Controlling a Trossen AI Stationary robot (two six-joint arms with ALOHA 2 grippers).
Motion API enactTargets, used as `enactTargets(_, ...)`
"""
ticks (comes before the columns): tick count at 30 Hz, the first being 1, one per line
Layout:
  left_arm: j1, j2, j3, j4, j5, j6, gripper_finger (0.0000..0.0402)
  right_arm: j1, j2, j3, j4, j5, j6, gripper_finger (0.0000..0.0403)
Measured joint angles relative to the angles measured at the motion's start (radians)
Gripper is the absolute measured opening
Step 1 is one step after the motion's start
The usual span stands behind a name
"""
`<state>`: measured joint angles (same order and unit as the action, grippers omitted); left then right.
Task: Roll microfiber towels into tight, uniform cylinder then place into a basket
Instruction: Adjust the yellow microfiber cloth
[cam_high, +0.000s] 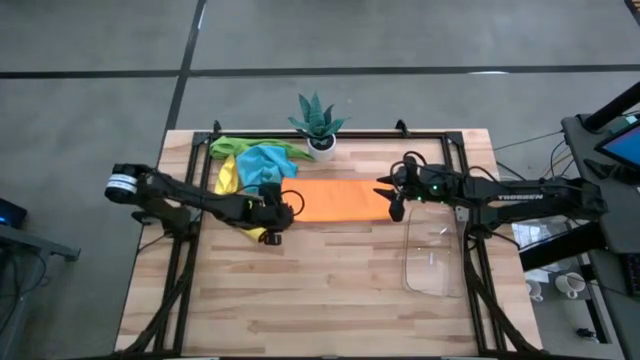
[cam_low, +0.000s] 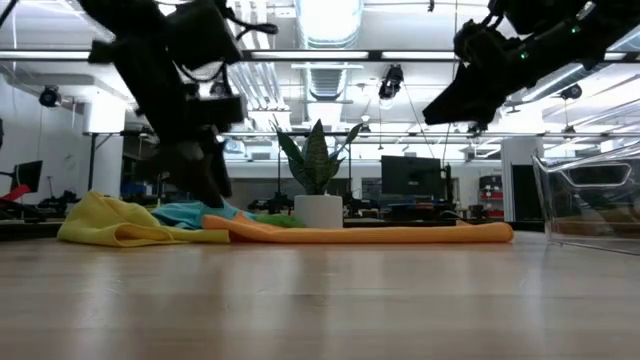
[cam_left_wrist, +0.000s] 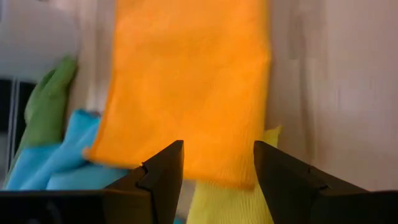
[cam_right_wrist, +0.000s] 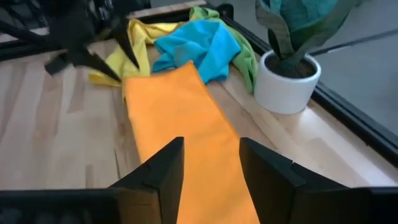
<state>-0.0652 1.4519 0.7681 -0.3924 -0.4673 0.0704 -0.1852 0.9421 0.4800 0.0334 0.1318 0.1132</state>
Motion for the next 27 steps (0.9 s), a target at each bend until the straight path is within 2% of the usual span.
enactTargets(3, -0.001, -0.040, 0.049, -0.178, 0.006, -0.198, 0.0179, 0.000, 0.011, -0.005, 0.001, 0.000, 0.015, 0.0147)
enactTargets(6, 0.000, -0.052, 0.069, -0.353, 0.101, -0.385, 0.0157, 0.003, 0.024, -0.006, 0.003, 0.000, 0.017, 0.0144)
enactTargets(8, -0.001, -0.051, 0.058, -0.386, 0.201, -0.429, 0.0122, 0.004, 0.024, -0.006, 0.008, 0.000, 0.016, 0.0141)
enactTargets(10, -0.004, -0.039, 0.035, -0.372, 0.299, -0.441, 0.0069, 0.004, 0.019, -0.006, 0.013, 0.000, 0.017, 0.0139)
enactTargets(12, -0.004, -0.021, 0.015, -0.370, 0.324, -0.448, 0.0020, 0.004, 0.015, -0.006, 0.011, 0.000, 0.013, 0.0137)
enactTargets(20, 0.046, 0.001, -0.076, -0.296, 0.289, -0.510, 0.0001, 0.004, 0.017, -0.005, 0.011, 0.000, -0.001, 0.0134)
enactTargets(23, 0.098, -0.005, -0.099, -0.336, 0.170, -0.617, 0.0000, 0.004, 0.017, -0.004, 0.012, 0.001, -0.001, 0.0132)
enactTargets(27, 0.189, -0.008, -0.122, -0.354, 0.059, -0.665, 0.0000, 0.004, 0.017, -0.004, 0.020, 0.001, -0.001, 0.0132)
